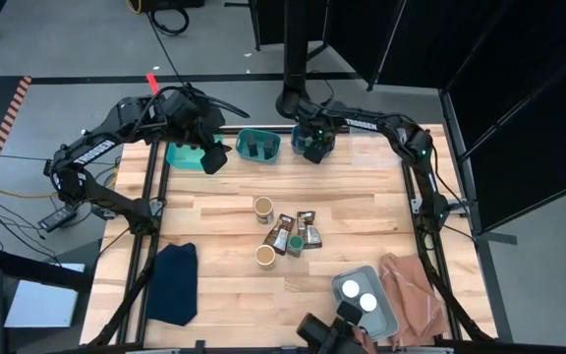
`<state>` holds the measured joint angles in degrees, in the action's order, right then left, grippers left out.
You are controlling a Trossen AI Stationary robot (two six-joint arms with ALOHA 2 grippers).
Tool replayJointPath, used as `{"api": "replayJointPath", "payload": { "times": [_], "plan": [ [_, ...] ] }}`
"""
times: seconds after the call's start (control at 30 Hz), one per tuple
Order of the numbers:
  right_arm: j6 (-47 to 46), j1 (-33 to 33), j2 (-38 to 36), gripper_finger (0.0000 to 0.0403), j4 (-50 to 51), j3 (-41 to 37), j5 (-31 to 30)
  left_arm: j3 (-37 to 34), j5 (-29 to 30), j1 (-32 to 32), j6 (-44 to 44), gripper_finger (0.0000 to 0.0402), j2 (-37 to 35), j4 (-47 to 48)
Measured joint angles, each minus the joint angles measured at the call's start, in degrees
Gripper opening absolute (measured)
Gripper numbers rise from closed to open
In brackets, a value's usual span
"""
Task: Sort spices by type
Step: Put the right green seasoning bottle into the blue bin, then remove the green seasoning bottle from the blue bin
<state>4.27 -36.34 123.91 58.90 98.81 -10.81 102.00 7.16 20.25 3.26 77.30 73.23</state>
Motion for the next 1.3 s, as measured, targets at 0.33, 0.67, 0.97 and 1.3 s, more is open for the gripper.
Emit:
{"api": "replayJointPath", "payload": {
  "times": [0.33, 0.67, 0.97, 1.3],
  "plan": [
    [0.36, 0.0, 0.03, 0.0014, 2.92, 6.05, 2.95, 0.0, -0.02, 0.02, 0.2, 0.0264, -0.02, 0.0],
    [5.99, -0.72, 0.01, 0.0169, 3.39, 6.1, 5.85, 0.0, -0.04, 0.01, 0.14, 0.0264, -0.02, 0.01],
    [5.84, -1.44, -0.1, 0.0345, 1.46, 2.24, 2.64, 0.0, -0.07, 0.01, 0.27, 0.0264, -0.02, 0.01],
    [5.95, -1.66, -0.17, 0.0312, -4.84, -2.71, 3.79, 0.0, 1.27, 0.01, 0.42, 0.0264, -0.02, -0.11]
  ]
}}
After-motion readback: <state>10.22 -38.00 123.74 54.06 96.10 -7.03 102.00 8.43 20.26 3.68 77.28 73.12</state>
